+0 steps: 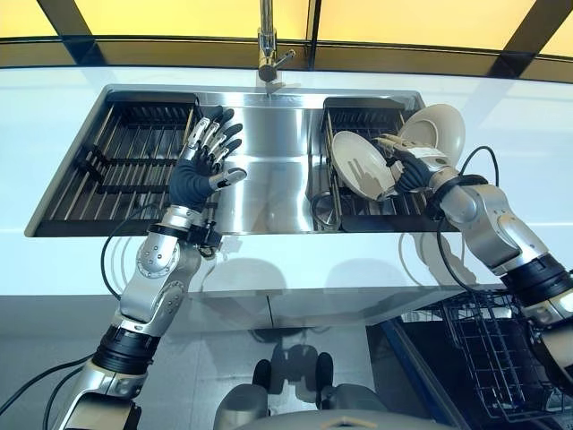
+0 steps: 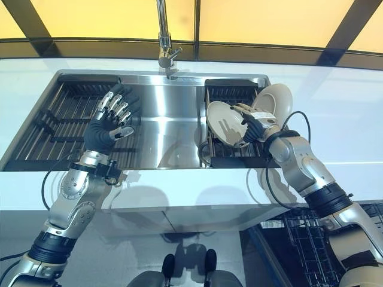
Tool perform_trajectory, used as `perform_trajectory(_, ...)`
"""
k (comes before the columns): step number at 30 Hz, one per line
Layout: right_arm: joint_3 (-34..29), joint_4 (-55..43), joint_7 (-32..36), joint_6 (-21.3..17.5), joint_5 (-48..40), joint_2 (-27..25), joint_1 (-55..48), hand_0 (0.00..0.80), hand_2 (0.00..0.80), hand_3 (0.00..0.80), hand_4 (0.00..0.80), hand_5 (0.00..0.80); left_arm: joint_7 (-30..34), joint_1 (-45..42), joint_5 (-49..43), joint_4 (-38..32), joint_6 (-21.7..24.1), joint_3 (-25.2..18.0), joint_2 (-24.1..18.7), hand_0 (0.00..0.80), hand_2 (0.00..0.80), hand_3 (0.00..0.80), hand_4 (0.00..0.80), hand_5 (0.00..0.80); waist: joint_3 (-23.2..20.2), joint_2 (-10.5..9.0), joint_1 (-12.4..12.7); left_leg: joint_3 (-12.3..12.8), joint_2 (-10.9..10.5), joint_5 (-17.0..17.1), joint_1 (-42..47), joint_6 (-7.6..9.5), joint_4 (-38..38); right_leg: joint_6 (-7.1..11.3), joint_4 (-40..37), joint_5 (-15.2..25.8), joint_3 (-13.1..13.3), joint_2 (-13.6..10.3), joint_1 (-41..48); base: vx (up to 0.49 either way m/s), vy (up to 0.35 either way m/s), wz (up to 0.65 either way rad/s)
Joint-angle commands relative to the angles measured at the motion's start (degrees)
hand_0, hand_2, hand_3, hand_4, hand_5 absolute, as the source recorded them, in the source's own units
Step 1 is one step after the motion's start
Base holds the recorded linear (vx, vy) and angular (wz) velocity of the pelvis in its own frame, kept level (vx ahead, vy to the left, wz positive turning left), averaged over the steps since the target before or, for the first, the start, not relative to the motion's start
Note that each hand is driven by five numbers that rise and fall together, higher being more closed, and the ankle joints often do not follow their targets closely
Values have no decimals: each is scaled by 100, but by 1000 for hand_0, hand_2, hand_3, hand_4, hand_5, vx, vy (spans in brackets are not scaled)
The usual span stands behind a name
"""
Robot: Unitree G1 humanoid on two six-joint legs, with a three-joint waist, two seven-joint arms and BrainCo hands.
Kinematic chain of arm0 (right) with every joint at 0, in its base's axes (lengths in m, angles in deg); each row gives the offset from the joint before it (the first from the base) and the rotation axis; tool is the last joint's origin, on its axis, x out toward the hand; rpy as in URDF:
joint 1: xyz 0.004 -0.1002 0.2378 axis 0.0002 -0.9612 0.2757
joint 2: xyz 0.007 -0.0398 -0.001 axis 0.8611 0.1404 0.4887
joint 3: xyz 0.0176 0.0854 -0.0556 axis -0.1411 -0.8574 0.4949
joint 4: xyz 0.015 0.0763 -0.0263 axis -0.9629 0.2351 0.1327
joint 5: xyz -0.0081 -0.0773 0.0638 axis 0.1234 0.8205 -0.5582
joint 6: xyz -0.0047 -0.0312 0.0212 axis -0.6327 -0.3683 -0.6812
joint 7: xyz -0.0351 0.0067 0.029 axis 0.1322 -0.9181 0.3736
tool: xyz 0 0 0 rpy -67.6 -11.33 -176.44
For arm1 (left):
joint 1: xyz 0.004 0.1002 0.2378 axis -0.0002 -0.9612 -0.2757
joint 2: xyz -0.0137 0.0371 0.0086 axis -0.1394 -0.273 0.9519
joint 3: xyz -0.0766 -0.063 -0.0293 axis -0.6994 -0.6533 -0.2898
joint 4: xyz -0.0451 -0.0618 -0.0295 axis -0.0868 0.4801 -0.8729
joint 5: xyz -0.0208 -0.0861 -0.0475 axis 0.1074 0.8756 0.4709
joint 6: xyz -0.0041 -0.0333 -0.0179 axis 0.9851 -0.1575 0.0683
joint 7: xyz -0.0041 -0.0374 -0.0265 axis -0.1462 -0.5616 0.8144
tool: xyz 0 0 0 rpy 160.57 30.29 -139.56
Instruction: Take plates into dishwasher
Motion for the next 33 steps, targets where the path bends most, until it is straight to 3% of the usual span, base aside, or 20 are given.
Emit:
perform_trajectory(1,-68,39,-183,-48,241,-95,134,0,0,0,0,0,43,-155,-323,-176,98,-38,105,0,0,0,0,0,-462,93,92,-25,-173,-375,-80,259,-6,218,30,-525,-123,82,303,7,5,5)
perform_trajectory(13,-38,-164,41,58,683,23,-257,0,0,0,0,0,150,-436,-337,-273,-48,-148,151,0,0,0,0,0,-614,76,126,-36,-135,-396,61,231,-6,269,30,-592,-202,50,466,6,-2,0)
perform_trajectory(33,241,450,-276,315,1213,648,-617,0,0,0,0,0,418,-835,-466,-285,-369,-165,385,0,0,0,0,0,-888,150,305,-139,-88,-402,286,172,-6,330,30,-683,-380,-19,722,48,-6,2)
